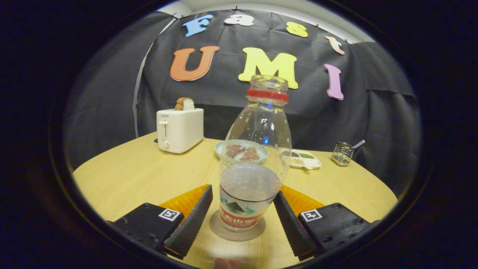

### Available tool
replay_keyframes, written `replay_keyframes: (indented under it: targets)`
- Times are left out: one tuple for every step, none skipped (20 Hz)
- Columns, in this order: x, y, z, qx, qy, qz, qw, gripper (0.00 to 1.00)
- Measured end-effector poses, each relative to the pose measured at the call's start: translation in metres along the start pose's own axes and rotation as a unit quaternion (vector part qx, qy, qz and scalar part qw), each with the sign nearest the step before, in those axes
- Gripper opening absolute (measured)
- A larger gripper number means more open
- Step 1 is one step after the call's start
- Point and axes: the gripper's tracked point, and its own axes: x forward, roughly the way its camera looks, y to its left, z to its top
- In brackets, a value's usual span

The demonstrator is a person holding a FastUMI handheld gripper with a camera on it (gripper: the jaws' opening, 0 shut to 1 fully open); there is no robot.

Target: Take the bottle from table, then pour the juice into the cup, finally place the bottle on the coaster

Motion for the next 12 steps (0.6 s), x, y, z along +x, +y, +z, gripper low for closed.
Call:
replay_keyframes:
  targets:
    - [-0.007, 0.002, 0.005, -0.003, -0.001, 0.0, 1.0, 1.0]
    - [-0.012, 0.002, 0.008, -0.005, -0.001, -0.002, 1.0, 1.0]
    - [-0.017, 0.001, 0.01, -0.003, 0.001, -0.008, 1.0, 1.0]
    - [-0.022, 0.001, 0.01, 0.006, 0.006, -0.011, 1.0, 1.0]
    - [-0.03, 0.005, 0.011, 0.018, 0.012, -0.009, 1.0, 1.0]
    - [-0.039, 0.009, 0.013, 0.028, 0.013, -0.008, 0.999, 1.0]
    - [-0.049, 0.013, 0.018, 0.032, 0.013, -0.01, 0.999, 1.0]
    - [-0.063, 0.017, 0.022, 0.034, 0.011, -0.012, 0.999, 1.0]
    - [-0.075, 0.021, 0.028, 0.032, 0.007, -0.012, 0.999, 1.0]
    - [-0.091, 0.025, 0.036, 0.029, 0.002, -0.016, 0.999, 1.0]
    - [-0.107, 0.028, 0.044, 0.027, -0.002, -0.021, 0.999, 1.0]
    - [-0.123, 0.034, 0.055, 0.027, -0.01, -0.021, 0.999, 1.0]
